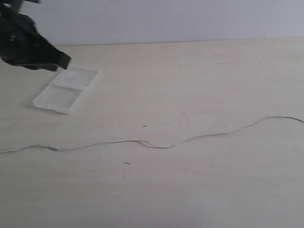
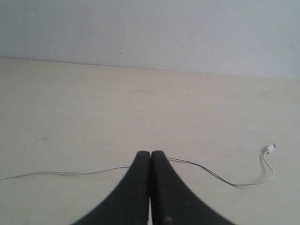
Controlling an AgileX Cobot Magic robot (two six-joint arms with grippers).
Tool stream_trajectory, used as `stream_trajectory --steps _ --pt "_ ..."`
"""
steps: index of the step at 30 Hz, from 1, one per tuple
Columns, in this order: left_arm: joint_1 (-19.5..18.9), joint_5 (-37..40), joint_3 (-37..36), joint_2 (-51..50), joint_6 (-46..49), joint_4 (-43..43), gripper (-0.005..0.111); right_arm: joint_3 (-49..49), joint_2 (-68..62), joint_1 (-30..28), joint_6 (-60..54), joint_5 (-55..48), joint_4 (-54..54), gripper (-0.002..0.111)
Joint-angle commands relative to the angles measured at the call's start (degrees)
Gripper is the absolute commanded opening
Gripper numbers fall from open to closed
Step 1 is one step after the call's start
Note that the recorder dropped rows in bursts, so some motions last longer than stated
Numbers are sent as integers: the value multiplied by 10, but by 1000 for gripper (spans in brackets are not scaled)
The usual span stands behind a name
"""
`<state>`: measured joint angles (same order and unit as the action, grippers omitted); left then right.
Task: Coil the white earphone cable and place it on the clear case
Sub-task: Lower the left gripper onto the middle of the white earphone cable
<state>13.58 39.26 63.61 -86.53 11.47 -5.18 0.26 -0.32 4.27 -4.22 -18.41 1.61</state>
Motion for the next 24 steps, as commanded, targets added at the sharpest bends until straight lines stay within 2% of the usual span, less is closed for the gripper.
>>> stream_trajectory --steps 1,6,11,14,17,18,22,24 --pt "59 137 124 -121 158 -74 0 -3 3 -3 -1 5 0 0" --pt "117 216 207 -210 348 -143 0 -3 3 -3 -1 5 0 0" --pt "178 218 233 -266 424 -105 2 -3 3 -3 -1 5 0 0" --pt "204 218 234 -286 426 -34 17 -3 3 -3 -1 5 0 0" --pt "218 218 234 -299 425 11 38 -3 3 -3 -1 5 0 0" --pt "218 205 234 -306 425 12 50 -3 3 -3 -1 5 0 0" --pt "217 122 234 -311 416 -17 54 -3 3 -3 -1 5 0 0" --pt "217 120 234 -311 422 -42 54 -3 3 -3 -1 5 0 0"
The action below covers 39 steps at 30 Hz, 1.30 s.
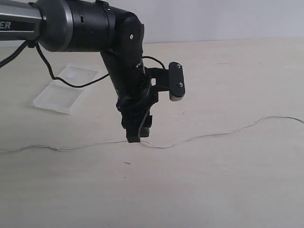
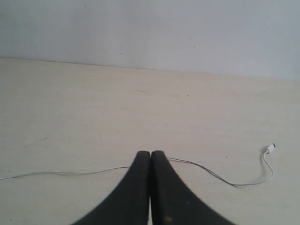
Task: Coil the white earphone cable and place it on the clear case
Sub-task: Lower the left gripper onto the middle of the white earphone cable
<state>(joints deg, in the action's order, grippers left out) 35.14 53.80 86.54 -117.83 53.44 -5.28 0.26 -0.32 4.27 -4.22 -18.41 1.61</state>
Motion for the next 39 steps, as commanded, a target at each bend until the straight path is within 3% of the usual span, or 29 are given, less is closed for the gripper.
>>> stream_trajectory --steps 1,12,39 --pt "1 -25 5 2 3 -46 54 -3 3 -3 -1 5 0 0" --pt "0 -76 -25 -21 14 -63 54 -3 3 -3 -1 5 0 0" --pt "-13 -76 -25 -71 21 -55 54 -3 3 -3 -1 5 0 0"
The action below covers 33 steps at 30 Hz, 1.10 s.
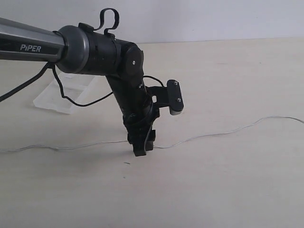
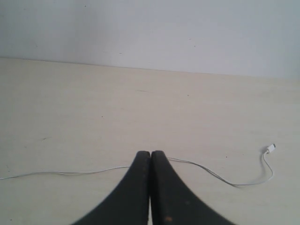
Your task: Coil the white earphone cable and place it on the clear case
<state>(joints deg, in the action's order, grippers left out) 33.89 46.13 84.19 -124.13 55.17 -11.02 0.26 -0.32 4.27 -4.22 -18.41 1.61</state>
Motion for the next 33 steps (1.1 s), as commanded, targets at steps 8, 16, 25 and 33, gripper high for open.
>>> stream_trajectory --steps 8,16,25,33 --pt "0 4 -2 -8 3 4 54 -3 3 -3 -1 5 0 0" --pt "0 36 -2 -9 2 1 16 -3 3 -3 -1 5 0 0" --pt "-1 43 -2 27 -14 1 0 -3 3 -3 -1 5 0 0" --pt "-2 -29 -2 210 -63 -100 0 -3 3 -3 -1 5 0 0"
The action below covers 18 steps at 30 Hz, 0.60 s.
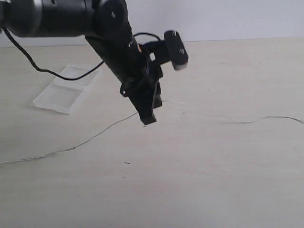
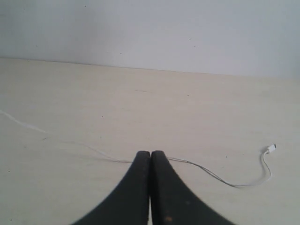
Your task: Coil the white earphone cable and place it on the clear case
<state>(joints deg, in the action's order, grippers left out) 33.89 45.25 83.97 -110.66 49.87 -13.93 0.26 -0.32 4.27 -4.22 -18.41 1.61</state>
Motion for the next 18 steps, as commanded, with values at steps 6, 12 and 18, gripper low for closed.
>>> stream_trajectory --steps 6,12,18 --pt "-2 -56 0 183 -11 -138 0 -3 3 -3 -1 5 0 0" --pt "-2 -45 29 267 -33 -163 0 -3 3 -3 -1 5 0 0" --pt "-2 -51 69 317 -77 -163 0 -3 3 -3 -1 5 0 0"
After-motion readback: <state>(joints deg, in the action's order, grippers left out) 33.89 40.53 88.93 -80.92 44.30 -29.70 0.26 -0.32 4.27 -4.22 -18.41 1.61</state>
